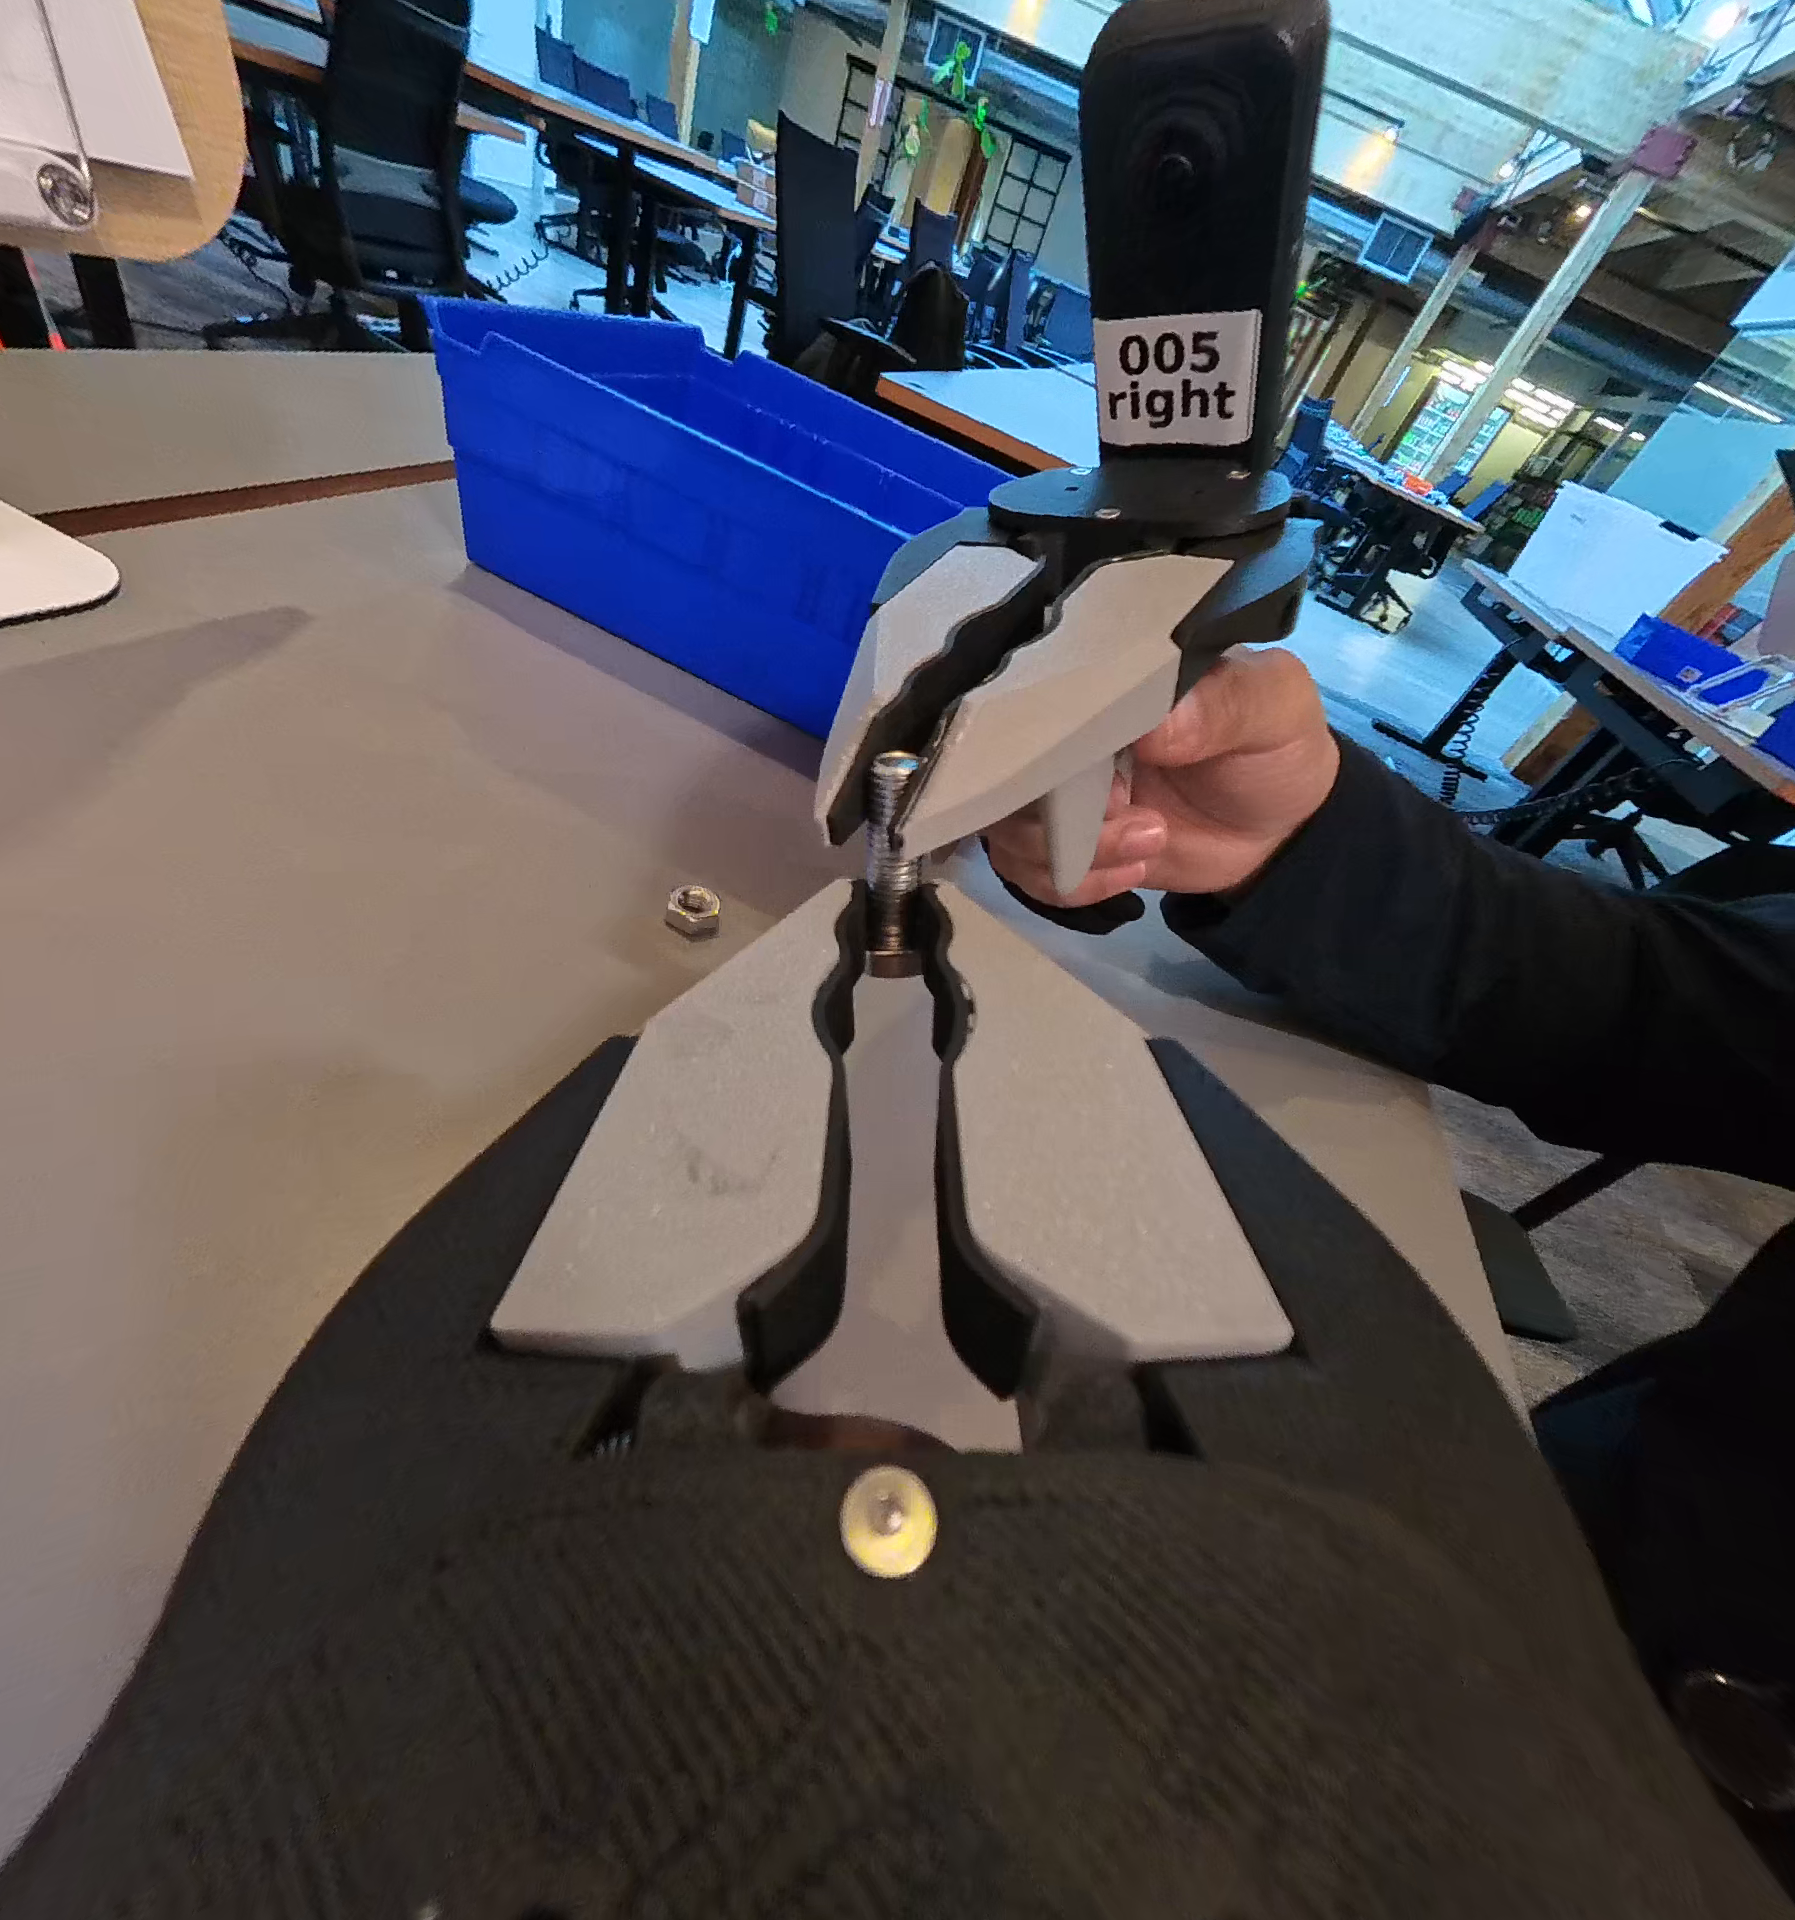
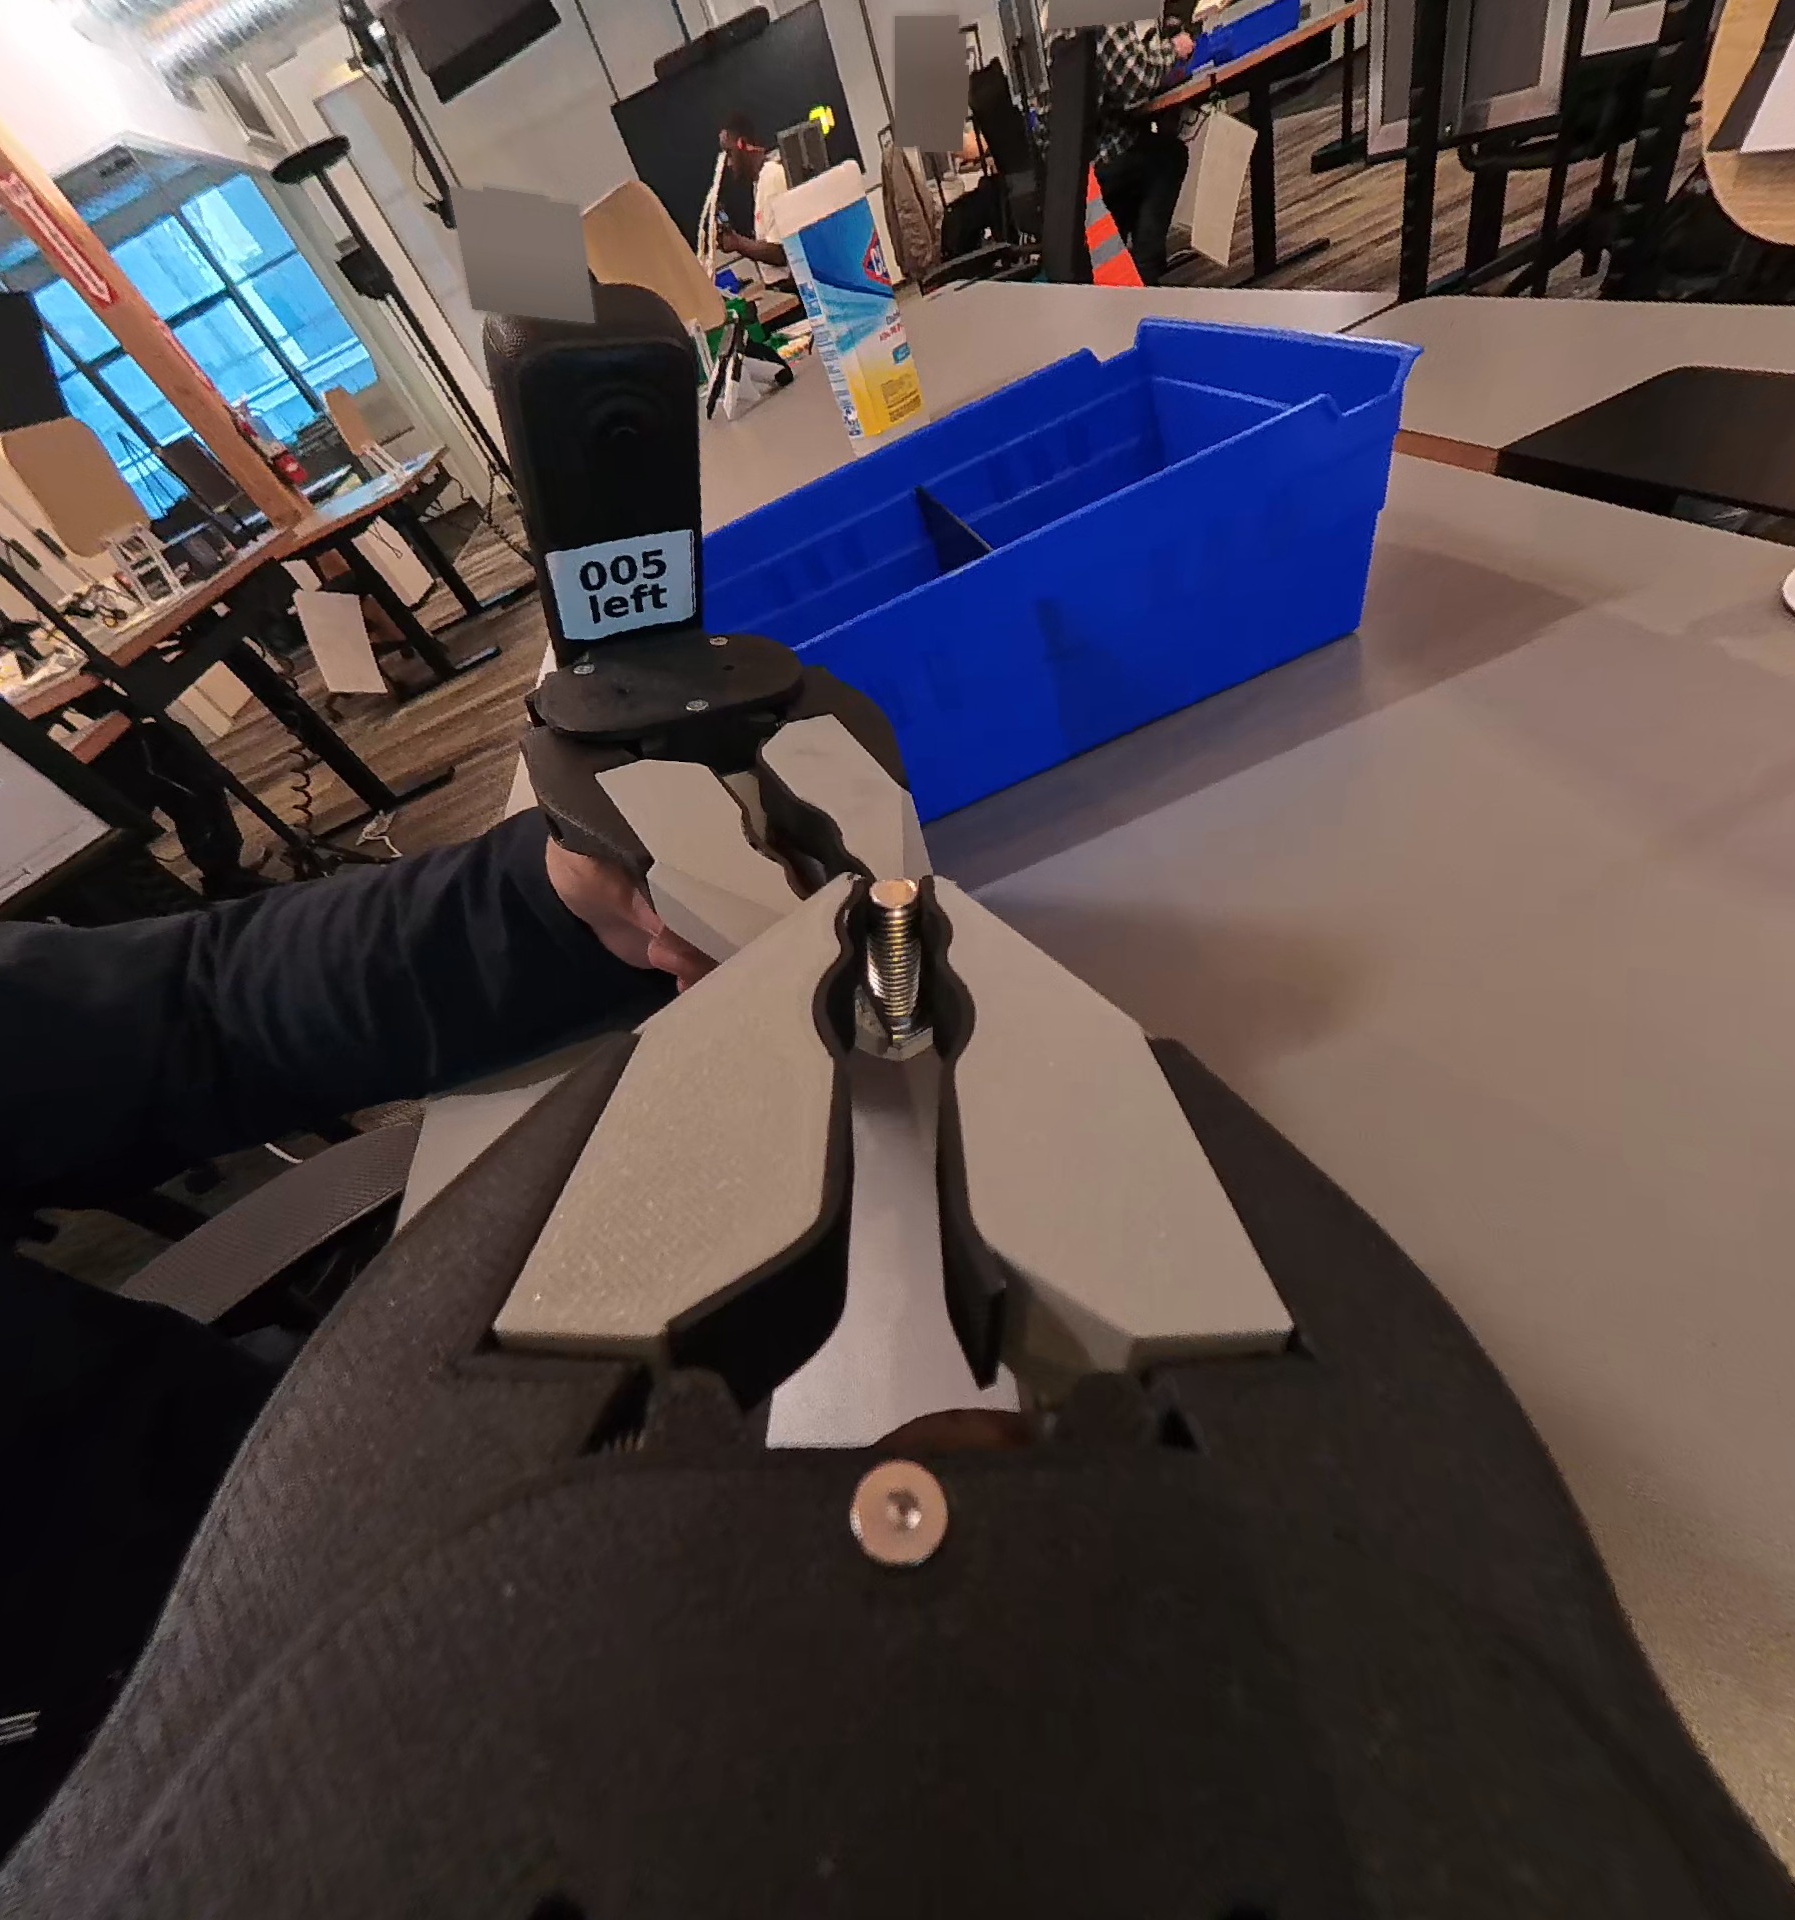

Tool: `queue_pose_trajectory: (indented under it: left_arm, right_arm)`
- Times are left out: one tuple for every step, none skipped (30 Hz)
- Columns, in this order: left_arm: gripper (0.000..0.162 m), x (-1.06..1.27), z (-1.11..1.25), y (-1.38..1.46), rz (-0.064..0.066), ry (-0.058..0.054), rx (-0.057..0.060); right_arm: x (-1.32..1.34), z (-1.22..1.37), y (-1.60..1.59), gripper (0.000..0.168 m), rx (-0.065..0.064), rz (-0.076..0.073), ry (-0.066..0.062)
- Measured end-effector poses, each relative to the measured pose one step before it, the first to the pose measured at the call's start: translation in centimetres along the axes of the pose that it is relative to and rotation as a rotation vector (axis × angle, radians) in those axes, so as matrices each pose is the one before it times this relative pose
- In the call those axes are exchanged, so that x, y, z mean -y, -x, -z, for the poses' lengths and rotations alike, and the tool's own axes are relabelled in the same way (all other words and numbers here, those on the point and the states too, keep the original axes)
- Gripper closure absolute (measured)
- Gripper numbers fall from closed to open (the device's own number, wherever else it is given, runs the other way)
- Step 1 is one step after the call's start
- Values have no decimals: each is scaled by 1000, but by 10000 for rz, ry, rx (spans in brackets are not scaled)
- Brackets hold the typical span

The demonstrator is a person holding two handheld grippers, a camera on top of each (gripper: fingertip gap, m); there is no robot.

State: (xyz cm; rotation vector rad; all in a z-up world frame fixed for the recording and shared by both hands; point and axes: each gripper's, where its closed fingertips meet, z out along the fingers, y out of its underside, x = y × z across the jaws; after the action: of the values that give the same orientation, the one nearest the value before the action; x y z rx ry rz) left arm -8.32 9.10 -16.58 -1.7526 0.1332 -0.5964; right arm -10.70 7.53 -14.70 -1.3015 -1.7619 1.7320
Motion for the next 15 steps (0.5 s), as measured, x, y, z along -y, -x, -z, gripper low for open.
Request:
queue_pose_trajectory:
  left_arm:
    - [155,58,28,-60,-35,-30,-22]
    - [155,49,8,-68,23,-34,-50]
    - [155,27,11,-27,108,-29,-56]
    - [155,1,-13,15,174,-16,-50]
    - [155,-24,-22,-3,135,-3,-59]
    - [155,-13,-15,15,46,-13,-27]
    - [155,3,-26,11,-43,-10,10]
    - [155,-8,-21,26,-121,5,67]
    - [155,-11,-23,25,-135,27,99]
    - [155,-19,-25,-13,-106,34,66]
    - [155,-17,-9,-24,-69,24,33]
    - [155,-23,4,-11,1,18,-10]
    - [155,-27,16,-48,83,11,-83]
    - [155,-22,18,-43,137,3,-102]
    - [155,-55,6,43,114,18,-39]
  right_arm:
    - [66,3,77,162,24,26,-28]
    - [27,-10,44,162,1,33,-13]
    - [10,-7,8,162,-22,29,2]
    - [-25,-8,-17,162,-19,20,15]
    - [-29,2,-21,162,-6,5,16]
    - [-15,9,-27,162,6,-18,7]
    - [1,22,-28,162,18,-43,-6]
    - [4,21,-20,162,26,-54,-13]
    - [-2,6,13,162,50,-56,-14]
    - [-11,-1,30,162,67,-57,-11]
    - [-5,-5,28,162,51,-53,-14]
    - [-17,-19,28,162,43,-52,-14]
    - [-7,-50,39,162,41,-49,-13]
    - [-35,-57,-15,162,2,-33,-2]
    - [-41,-35,-62,162,-29,-10,13]
